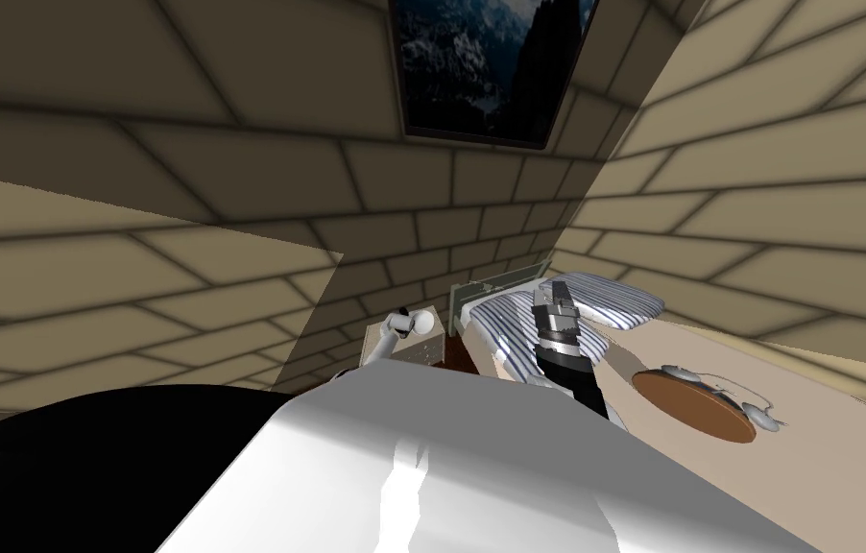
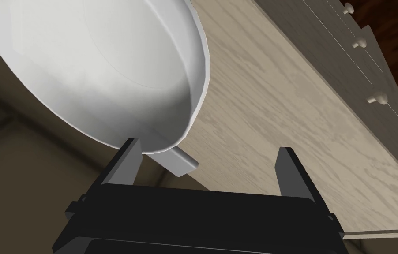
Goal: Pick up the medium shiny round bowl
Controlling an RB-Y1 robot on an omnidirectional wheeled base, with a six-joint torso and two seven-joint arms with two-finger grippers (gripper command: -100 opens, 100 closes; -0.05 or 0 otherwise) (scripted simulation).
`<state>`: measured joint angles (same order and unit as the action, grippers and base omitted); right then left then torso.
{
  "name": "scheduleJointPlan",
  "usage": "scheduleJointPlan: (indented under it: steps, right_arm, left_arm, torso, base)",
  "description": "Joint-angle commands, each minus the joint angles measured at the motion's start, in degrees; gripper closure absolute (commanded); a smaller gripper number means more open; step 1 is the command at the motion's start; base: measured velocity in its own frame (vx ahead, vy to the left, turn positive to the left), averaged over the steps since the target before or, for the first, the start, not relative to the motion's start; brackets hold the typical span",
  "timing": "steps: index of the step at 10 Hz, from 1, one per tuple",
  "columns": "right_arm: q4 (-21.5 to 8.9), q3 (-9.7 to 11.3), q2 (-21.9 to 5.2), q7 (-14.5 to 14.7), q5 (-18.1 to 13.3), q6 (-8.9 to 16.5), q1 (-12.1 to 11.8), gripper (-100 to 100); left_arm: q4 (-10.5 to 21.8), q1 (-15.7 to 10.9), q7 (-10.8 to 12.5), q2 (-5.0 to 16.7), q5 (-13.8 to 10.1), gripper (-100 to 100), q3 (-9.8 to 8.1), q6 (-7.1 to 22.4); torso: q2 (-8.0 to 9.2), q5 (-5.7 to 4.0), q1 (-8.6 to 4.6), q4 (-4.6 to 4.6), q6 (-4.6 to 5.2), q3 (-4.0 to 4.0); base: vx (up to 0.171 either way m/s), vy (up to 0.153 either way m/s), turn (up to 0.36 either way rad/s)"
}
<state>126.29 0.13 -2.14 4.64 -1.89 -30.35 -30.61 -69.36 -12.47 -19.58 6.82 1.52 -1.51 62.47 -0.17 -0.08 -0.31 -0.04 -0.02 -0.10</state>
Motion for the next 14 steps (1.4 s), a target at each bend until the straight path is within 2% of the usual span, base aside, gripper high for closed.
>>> scheduleJointPlan:
  steps: [1,2,3,4,5,6,7,8,9,11,12,13,14]
  right_arm:
    - [0.0,0.0,0.0,0.0,0.0,0.0,0.0,0]
    - [0.0,0.0,0.0,0.0,0.0,0.0,0.0,0]
    - [0.0,0.0,0.0,0.0,0.0,0.0,0.0,0]
    - [0.0,0.0,0.0,0.0,0.0,0.0,0.0,0]
    - [0.0,0.0,0.0,0.0,0.0,0.0,0.0,0]
    - [0.0,0.0,0.0,0.0,0.0,0.0,0.0,0]
    - [0.0,0.0,0.0,0.0,0.0,0.0,0.0,0]
    - [0.0,0.0,0.0,0.0,0.0,0.0,0.0,0]
    - [0.0,0.0,0.0,0.0,0.0,0.0,0.0,0]
    - [0.0,0.0,0.0,0.0,0.0,0.0,0.0,0]
    - [0.0,0.0,0.0,0.0,0.0,0.0,0.0,0]
    - [0.0,0.0,0.0,0.0,0.0,0.0,0.0,0]
    - [0.0,0.0,0.0,0.0,0.0,0.0,0.0,0]
  left_arm:
    - [1.1,-0.8,-0.3,0.0,-0.3,-100,-0.25,2.1]
    - [1.8,-1.2,-0.4,-0.1,-0.4,-100,-0.33,2.8]
    - [1.3,-0.9,-0.3,0.0,-0.3,-100,-0.27,2.2]
    - [1.3,-0.9,-0.3,0.0,-0.4,0,-0.27,2.4]
    - [0.9,0.6,-3.2,0.2,-1.4,-100,-3.13,1.9]
    - [0.9,0.6,-3.2,0.2,-1.4,-100,-4.36,1.9]
    - [0.5,2.2,-5.7,0.5,-2.5,-100,-6.27,1.4]
    - [0.5,2.2,-6.2,0.5,-2.5,-100,-8.03,1.4]
    - [0.0,3.7,-8.5,0.8,-3.6,-100,-9.80,0.9]
    - [0.0,3.7,-9.1,0.8,-3.6,-100,-12.53,0.9]
    - [-0.4,5.3,-11.8,1.1,-4.6,-100,-14.60,0.4]
    - [-0.4,5.3,-12.0,1.1,-4.6,-100,-16.35,0.4]
    - [-0.8,6.8,-14.5,1.4,-5.7,-100,-18.16,-0.2]
  torso:
    - [0.00,0.00,0.00,0.00,0.00,0.00]
    - [0.01,0.00,0.02,0.00,0.00,0.01]
    - [0.02,0.01,0.05,0.00,0.00,0.01]
    - [0.09,0.03,0.19,0.02,-0.01,0.05]
    - [0.15,0.05,0.28,0.03,-0.01,0.08]
    - [0.15,0.04,0.19,0.03,0.02,0.09]
    - [0.16,0.03,0.18,0.03,-0.01,0.09]
    - [0.15,0.02,0.09,0.03,0.02,0.08]
    - [0.14,0.01,0.10,0.03,-0.01,0.08]
    - [0.17,0.01,0.10,0.04,-0.01,0.10]
    - [0.18,0.04,0.23,0.04,-0.02,0.10]
    - [0.19,0.04,0.19,0.04,0.01,0.11]
    - [0.18,0.03,0.20,0.04,-0.01,0.10]
  base:
    - [0.043,-0.080,0.009]
    - [0.041,-0.069,0.002]
    - [0.019,-0.030,0.003]
    - [0.004,-0.006,0.001]
    - [0.016,-0.044,-0.230]
    - [0.012,-0.045,-0.125]
    - [0.018,-0.071,-0.245]
    - [0.018,-0.064,-0.118]
    - [0.014,-0.078,-0.180]
    - [0.009,-0.042,-0.061]
    - [0.013,-0.043,-0.236]
    - [0.013,-0.041,-0.118]
    - [0.019,-0.055,-0.158]
